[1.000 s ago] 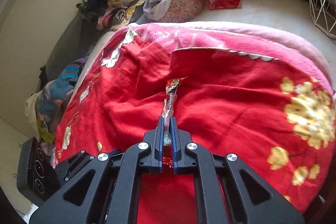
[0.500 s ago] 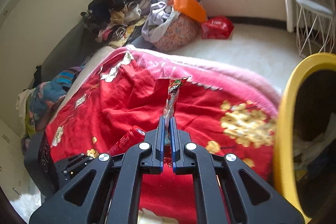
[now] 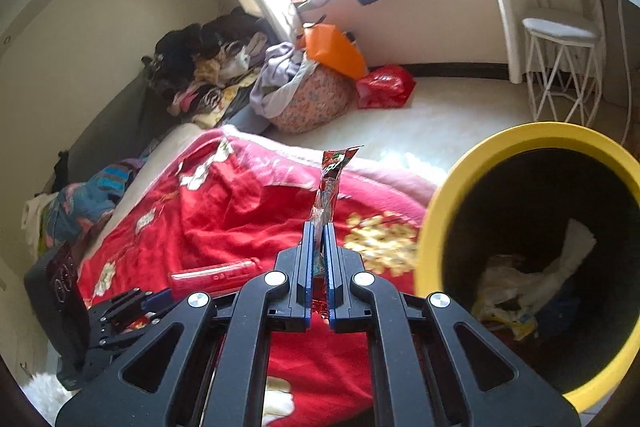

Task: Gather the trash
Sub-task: 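Carry the red tube and red wrapper over the yellow bin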

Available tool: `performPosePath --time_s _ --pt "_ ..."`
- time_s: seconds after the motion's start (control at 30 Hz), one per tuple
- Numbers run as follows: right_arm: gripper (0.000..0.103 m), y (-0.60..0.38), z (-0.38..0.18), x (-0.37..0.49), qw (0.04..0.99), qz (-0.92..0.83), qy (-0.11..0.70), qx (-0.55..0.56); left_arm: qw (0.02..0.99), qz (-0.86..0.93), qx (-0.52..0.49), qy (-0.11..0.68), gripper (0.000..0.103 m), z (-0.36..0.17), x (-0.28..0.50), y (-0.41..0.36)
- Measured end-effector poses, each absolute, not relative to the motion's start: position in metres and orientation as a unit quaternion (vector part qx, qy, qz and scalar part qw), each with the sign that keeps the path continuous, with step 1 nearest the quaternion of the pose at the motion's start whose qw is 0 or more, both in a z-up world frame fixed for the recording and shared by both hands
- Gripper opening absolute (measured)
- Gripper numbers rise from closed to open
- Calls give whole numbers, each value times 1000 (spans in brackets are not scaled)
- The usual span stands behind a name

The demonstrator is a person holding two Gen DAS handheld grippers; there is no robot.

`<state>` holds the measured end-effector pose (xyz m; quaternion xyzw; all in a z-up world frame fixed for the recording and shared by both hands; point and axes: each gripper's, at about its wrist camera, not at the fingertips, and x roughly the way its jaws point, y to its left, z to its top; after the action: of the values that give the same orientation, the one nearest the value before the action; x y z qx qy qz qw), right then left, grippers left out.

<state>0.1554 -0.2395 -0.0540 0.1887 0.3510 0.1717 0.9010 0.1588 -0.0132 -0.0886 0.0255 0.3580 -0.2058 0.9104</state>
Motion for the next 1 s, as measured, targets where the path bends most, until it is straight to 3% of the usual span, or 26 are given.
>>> performPosePath --time_s 1.0 --pt "5 -385 -68 131 900 32 340 270 896 -305 47 320 22 -48 154 -138"
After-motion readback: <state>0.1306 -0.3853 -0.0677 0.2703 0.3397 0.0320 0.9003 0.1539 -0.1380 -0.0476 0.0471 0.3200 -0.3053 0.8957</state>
